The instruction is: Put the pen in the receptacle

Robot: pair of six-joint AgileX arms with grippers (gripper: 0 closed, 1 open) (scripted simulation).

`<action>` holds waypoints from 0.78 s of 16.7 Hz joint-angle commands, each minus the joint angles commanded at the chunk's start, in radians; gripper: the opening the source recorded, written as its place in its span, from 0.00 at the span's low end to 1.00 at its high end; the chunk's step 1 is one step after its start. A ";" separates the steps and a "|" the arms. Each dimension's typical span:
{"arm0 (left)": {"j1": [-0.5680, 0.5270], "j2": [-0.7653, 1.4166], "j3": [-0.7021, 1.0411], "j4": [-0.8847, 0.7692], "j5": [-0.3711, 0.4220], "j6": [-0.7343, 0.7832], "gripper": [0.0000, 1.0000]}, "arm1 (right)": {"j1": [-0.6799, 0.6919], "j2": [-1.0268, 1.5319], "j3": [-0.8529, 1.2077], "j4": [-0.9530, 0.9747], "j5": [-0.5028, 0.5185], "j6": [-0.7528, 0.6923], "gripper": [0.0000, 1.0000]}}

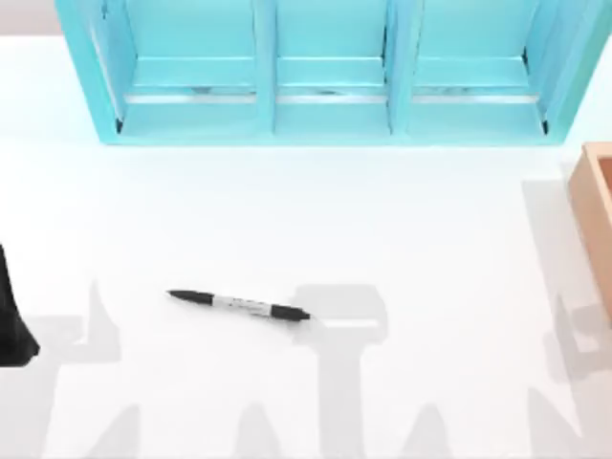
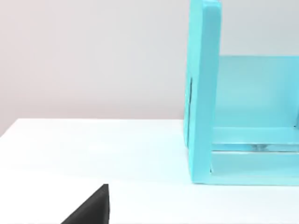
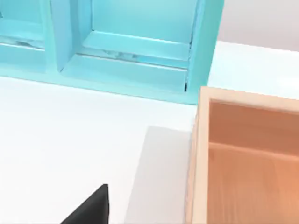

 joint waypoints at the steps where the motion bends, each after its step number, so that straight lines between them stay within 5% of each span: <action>1: 0.000 0.000 0.000 0.000 0.000 0.000 1.00 | 0.027 0.069 0.048 -0.052 -0.011 -0.027 1.00; 13: 0.000 0.000 0.000 0.000 0.000 0.000 1.00 | 0.405 1.277 1.179 -0.779 -0.182 -0.355 1.00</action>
